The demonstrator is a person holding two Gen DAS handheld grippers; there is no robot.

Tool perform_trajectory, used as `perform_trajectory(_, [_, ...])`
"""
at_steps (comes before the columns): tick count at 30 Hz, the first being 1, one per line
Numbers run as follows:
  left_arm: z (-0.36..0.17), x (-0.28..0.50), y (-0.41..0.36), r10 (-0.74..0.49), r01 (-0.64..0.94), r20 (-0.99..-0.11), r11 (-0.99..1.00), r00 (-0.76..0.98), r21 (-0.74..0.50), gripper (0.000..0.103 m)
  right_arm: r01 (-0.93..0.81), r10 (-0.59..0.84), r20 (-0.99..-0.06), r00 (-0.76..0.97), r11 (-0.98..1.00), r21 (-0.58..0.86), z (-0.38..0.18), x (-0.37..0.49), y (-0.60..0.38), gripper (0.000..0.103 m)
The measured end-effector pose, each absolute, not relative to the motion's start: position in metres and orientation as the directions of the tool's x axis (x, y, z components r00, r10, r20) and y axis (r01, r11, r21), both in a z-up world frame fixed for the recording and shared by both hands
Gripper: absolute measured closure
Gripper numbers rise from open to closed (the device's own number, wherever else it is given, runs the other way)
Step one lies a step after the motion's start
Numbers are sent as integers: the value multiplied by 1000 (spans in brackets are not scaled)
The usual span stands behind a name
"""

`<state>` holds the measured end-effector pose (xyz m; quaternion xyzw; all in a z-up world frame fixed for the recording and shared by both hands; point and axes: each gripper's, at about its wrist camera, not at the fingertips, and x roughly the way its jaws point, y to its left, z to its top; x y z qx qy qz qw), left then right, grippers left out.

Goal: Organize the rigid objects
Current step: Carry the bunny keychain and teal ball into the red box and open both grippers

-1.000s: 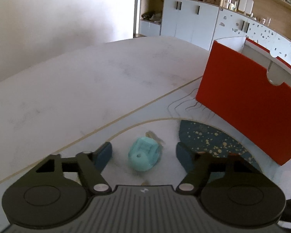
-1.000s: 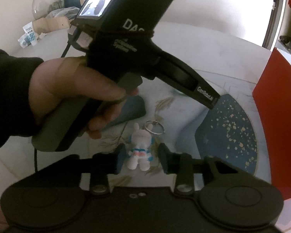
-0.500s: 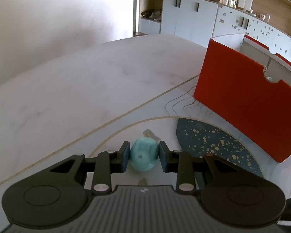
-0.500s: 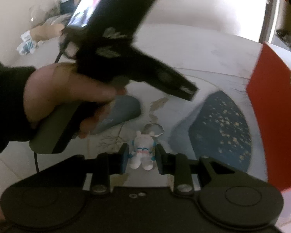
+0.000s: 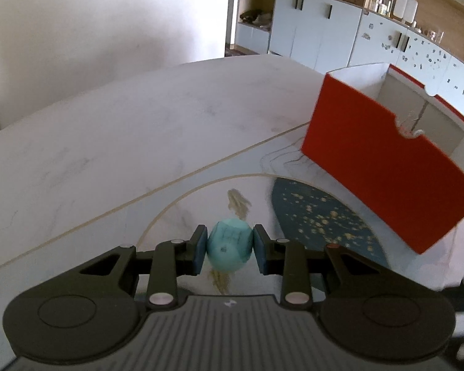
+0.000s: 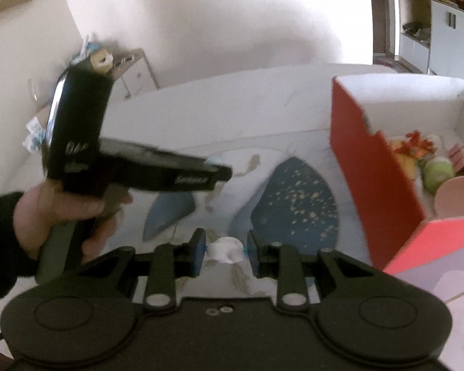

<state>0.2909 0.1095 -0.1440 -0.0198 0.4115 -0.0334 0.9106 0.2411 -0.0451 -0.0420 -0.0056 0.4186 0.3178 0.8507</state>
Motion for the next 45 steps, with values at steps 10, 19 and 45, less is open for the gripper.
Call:
perform_trajectory(10, [-103,263,91,-81,50,-738,997,670,-64,72,-538,575,-649,499,792,288,-1,247,-86,75])
perform_trajectory(19, [-55,258,60,-98,69,-713,995,694,-70,72,-562,601,-570,560,781,272,31,269,-126,75])
perform_trajectory(45, [-24,367,-100,-78,112,-710,994,700,1,72,-551,538,-547,641,819,161,25,367,-253,75])
